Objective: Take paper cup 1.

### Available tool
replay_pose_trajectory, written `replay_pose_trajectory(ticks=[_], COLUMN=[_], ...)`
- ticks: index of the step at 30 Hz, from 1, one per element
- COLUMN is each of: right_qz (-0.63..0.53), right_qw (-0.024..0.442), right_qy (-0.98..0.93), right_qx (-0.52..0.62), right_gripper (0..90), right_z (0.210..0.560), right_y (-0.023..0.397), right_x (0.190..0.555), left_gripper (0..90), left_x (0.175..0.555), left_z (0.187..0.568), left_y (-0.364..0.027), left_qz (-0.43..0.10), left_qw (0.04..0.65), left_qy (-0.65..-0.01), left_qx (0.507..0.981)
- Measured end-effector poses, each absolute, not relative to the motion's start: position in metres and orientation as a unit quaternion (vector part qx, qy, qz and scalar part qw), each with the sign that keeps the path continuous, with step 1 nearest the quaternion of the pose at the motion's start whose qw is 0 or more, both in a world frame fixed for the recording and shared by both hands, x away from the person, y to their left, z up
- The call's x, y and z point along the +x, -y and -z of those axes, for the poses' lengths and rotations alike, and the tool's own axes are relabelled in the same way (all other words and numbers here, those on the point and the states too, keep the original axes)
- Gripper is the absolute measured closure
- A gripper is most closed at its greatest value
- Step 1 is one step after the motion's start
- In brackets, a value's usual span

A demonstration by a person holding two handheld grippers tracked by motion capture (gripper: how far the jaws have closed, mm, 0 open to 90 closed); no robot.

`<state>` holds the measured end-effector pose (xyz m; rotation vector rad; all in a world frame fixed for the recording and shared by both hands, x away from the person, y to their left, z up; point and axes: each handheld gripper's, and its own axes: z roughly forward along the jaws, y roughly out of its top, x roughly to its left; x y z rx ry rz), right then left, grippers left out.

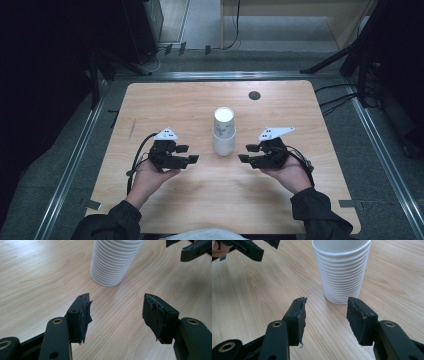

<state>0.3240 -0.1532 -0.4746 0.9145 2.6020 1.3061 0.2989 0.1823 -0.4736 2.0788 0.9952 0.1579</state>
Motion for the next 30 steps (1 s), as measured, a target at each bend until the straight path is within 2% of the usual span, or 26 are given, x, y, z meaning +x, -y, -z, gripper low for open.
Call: replay_pose_trajectory(ticks=[24,30], right_qz=[-0.414,-0.398], right_qw=[0.064,0.071], right_qy=[-0.866,-0.878], right_qx=[0.271,0.256], right_gripper=[36.1,34.0], right_z=[0.453,0.440], right_y=[0.156,0.158], right_x=[0.328,0.337], left_gripper=[32.8,31.4], left_x=[0.300,0.295], left_z=[0.473,0.472], left_y=[-0.190,-0.191], left_qz=[-0.042,-0.058], left_qw=[0.401,0.392], left_qy=[-0.361,-0.342], left_qx=[0.841,0.852])
